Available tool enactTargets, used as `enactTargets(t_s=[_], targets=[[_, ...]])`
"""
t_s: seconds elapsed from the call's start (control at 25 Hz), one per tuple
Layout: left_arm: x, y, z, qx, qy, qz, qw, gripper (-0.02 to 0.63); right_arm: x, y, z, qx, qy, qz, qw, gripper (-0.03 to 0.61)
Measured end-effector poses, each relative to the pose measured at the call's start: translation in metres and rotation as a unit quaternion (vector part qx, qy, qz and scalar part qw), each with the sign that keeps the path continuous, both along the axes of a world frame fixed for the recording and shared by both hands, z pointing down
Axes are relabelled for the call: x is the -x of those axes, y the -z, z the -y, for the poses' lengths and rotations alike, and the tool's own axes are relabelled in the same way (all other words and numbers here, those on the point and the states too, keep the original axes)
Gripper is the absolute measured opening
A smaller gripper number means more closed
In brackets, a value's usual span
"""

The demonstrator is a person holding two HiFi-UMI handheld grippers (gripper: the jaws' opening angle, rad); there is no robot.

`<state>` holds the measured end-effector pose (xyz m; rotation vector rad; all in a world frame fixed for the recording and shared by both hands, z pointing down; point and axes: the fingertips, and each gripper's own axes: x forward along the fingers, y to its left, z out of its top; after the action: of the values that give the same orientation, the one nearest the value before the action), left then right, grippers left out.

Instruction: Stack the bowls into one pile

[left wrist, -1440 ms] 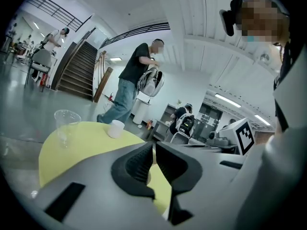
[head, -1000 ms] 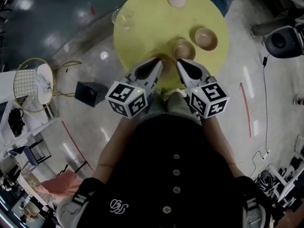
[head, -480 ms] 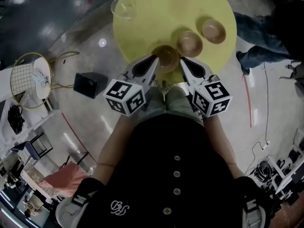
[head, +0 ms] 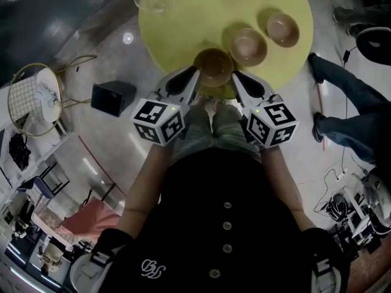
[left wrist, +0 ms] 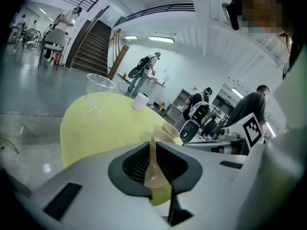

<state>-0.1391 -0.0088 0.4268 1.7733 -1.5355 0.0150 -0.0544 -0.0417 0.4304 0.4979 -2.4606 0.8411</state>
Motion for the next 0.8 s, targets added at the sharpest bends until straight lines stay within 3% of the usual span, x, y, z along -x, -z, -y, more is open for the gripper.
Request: enactTargets(t_s=[0.24,0.4,0.8], targets=[[0.000,-0.023,-0.004,0.024,0.009,-0.007,0.9996,0.029,0.000,-0.017,0.002,0.015,-0.005,-0.004,1.000,0.008],[0.009,-0.034,-0.001,0.045,0.017,-0.012,0.9988,0.115,0.003,-0.029,0.003,0.033,-0.003,-0.023,0.999,0.092],[0.003,-0.067,-0.010,0.084,0.007,-0.025,0.9961,0.137,-0.008,-0.065,-0.008,0.080,-0.015,-0.043,0.996,0.132]])
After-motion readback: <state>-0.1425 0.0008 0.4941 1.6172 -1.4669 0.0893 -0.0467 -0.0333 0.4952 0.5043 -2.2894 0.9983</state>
